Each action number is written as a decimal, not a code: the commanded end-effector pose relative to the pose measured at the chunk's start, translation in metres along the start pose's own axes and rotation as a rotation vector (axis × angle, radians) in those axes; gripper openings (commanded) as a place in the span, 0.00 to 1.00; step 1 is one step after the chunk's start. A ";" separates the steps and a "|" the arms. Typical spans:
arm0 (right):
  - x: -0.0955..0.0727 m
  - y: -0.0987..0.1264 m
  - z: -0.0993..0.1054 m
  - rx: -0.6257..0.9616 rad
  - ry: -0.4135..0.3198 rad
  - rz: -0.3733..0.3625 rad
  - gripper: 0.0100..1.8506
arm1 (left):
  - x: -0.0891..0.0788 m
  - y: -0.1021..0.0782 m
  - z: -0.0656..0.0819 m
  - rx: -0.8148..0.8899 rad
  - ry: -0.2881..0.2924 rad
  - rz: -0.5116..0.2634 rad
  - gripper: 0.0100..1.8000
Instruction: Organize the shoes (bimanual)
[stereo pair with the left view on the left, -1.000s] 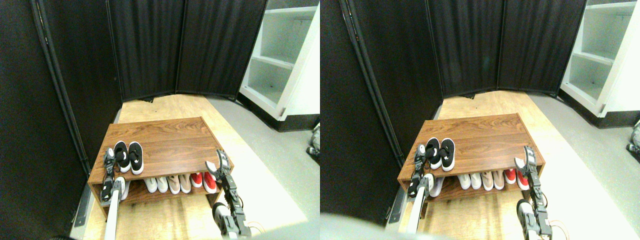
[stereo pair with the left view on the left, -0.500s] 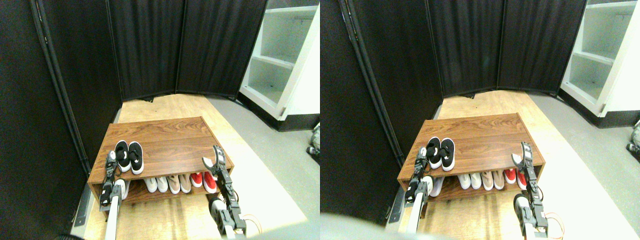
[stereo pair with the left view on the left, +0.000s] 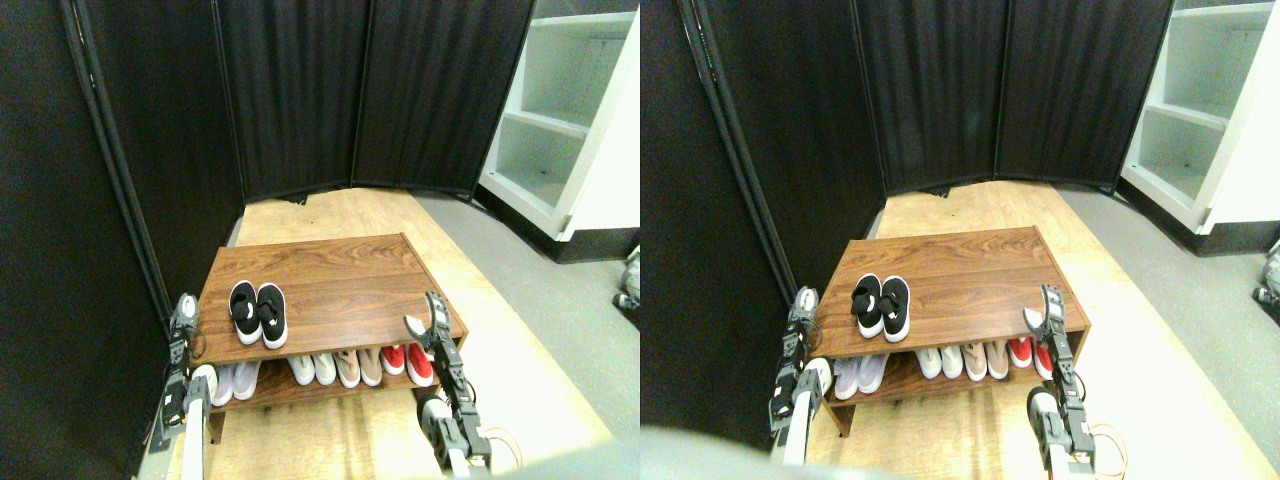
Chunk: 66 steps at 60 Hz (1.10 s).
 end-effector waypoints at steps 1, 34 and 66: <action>0.001 0.003 0.004 -0.017 -0.017 0.012 0.26 | -0.010 -0.007 0.007 -0.012 -0.014 -0.051 0.00; -0.002 -0.003 0.000 -0.019 -0.024 0.013 0.26 | -0.073 -0.006 -0.008 -0.110 0.030 -0.048 0.00; -0.023 0.008 0.006 -0.052 0.004 -0.021 0.19 | -0.100 -0.005 -0.006 -0.145 0.066 -0.056 0.00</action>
